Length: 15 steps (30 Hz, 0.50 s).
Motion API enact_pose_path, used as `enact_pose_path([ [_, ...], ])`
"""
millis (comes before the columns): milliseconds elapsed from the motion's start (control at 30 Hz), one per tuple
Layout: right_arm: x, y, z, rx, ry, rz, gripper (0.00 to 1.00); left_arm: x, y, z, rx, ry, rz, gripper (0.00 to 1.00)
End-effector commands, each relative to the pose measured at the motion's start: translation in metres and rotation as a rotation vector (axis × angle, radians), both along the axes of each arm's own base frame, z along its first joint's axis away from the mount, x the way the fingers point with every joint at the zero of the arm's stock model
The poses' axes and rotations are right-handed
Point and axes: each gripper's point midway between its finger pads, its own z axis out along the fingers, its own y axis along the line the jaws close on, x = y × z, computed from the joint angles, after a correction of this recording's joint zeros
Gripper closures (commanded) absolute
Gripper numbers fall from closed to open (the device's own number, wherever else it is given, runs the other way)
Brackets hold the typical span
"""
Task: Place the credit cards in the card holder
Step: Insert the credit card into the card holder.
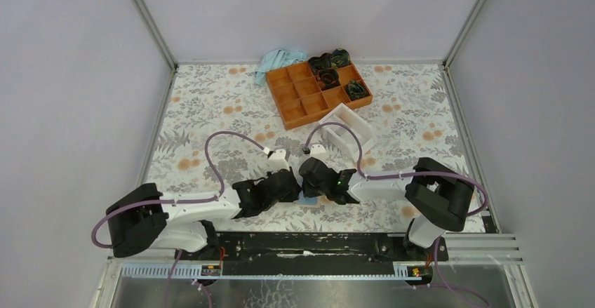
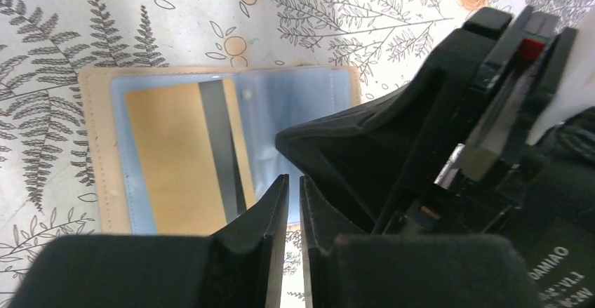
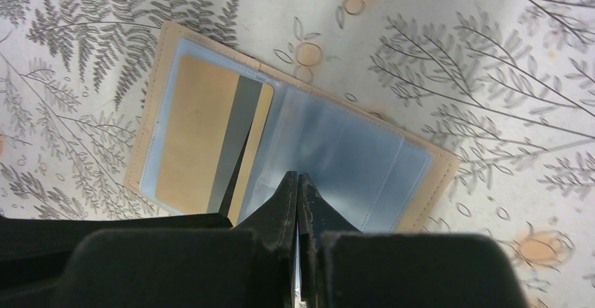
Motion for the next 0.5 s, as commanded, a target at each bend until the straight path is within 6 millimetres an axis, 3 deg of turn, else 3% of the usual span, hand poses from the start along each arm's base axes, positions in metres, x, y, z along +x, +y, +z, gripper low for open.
enact_pose_path([
  [0, -0.015, -0.054, -0.024, -0.177, 0.039, -0.049, 1.00, 0.003, -0.020, 0.010, -0.027, -0.032, -0.043, 0.83],
  [233, -0.015, -0.055, -0.014, -0.152, 0.025, -0.060, 1.00, -0.003, -0.018, -0.008, 0.013, 0.005, -0.047, 0.84],
  [467, -0.016, -0.050, -0.011, -0.128, 0.032, -0.051, 1.00, -0.004, -0.035, -0.006, -0.020, -0.001, -0.097, 0.85],
])
